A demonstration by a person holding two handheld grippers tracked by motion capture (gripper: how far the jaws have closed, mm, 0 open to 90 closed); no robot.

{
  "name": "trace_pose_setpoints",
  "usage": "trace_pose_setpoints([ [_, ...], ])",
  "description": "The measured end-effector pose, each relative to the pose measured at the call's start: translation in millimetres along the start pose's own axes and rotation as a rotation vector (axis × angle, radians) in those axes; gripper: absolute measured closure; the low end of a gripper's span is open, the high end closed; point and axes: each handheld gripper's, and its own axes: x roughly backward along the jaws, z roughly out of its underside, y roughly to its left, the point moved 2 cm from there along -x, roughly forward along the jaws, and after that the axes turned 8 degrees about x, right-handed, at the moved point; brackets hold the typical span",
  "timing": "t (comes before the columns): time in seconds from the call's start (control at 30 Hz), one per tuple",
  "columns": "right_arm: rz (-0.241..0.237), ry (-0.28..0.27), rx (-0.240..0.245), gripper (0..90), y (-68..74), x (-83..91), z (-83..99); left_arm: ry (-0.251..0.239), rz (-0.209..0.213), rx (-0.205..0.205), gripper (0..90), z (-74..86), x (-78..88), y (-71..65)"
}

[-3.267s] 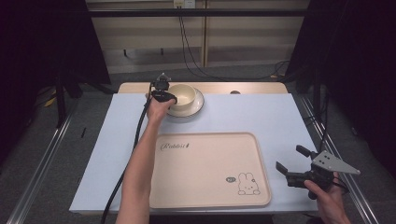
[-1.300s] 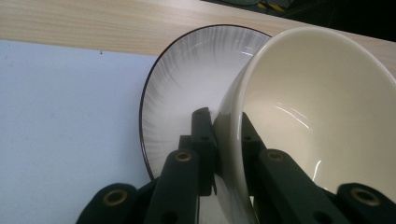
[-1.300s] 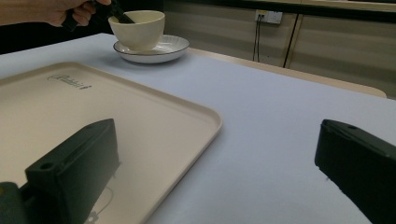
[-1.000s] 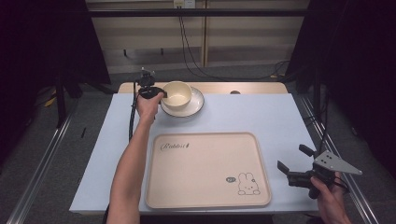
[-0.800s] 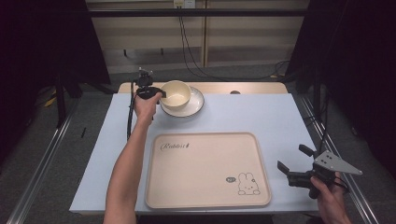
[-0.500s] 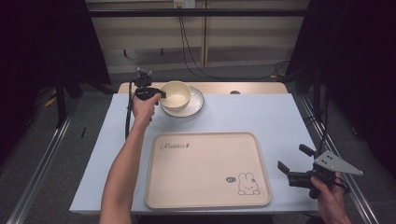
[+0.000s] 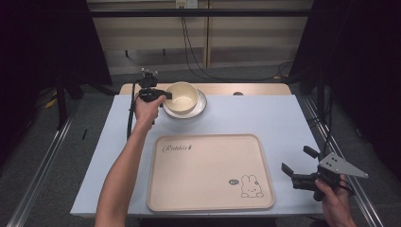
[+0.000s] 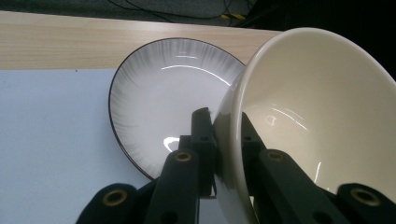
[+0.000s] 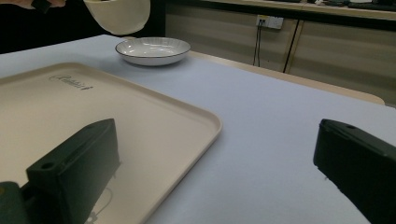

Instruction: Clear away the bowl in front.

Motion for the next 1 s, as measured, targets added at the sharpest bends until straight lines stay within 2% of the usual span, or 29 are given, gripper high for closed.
trace_pose_setpoints([
  [0.17, -0.01, 0.0, -0.003, 0.1, 0.8, 0.2, -0.2, 0.008, 0.022, -0.021, 82.7, 5.1, 1.7, -8.2],
  [0.23, -0.007, -0.002, 0.0, 0.1, 0.7, 0.2, -0.4, 0.024, 0.021, -0.012, 82.7, 7.3, 0.8, -11.5],
  [0.33, -0.004, -0.005, 0.0, 0.1, 0.8, -0.1, -0.4, 0.03, 0.017, -0.041, 82.7, 10.9, 0.6, -16.5],
  [0.4, -0.003, -0.006, 0.003, 0.1, 0.7, 0.1, -0.4, 0.041, 0.044, -0.036, 82.7, 13.3, -0.4, -20.3],
  [0.5, -0.002, -0.008, 0.005, 0.1, 0.4, 0.1, -0.5, 0.046, 0.056, -0.065, 82.6, 16.5, -0.8, -29.1],
  [0.53, -0.006, -0.007, 0.003, 0.1, 0.5, 0.5, -0.5, 0.041, 0.074, -0.057, 82.5, 17.8, -1.6, -33.0],
  [0.57, 0.002, -0.007, 0.002, 0.1, 0.4, 0.4, -0.4, 0.05, 0.084, -0.066, 82.7, 18.2, -1.4, -34.4],
  [0.67, -0.006, -0.004, 0.005, 0.1, 0.4, 0.4, -0.4, 0.051, 0.099, -0.08, 82.7, 20.5, -3.0, -41.6],
  [0.7, 0.0, -0.006, 0.006, 0.1, 0.3, 0.2, -0.3, 0.052, 0.11, -0.073, 82.7, 21.7, -4.1, -44.0],
  [0.77, 0.003, -0.005, 0.004, 0.1, 0.2, 0.6, -0.4, 0.067, 0.115, -0.089, 82.7, 24.1, -5.7, -48.1],
  [0.83, 0.003, -0.007, 0.003, 0.1, 0.4, 0.4, -0.4, 0.065, 0.116, -0.082, 82.7, 26.1, -7.7, -52.4],
  [0.87, -0.007, -0.008, 0.005, 0.1, 0.5, 0.3, -0.5, 0.079, 0.12, -0.099, 82.7, 26.8, -8.1, -53.1],
  [1.0, 0.0, -0.008, 0.004, 0.1, 0.5, -0.1, -0.4, 0.094, 0.122, -0.112, 82.7, 31.3, -13.0, -61.9],
])
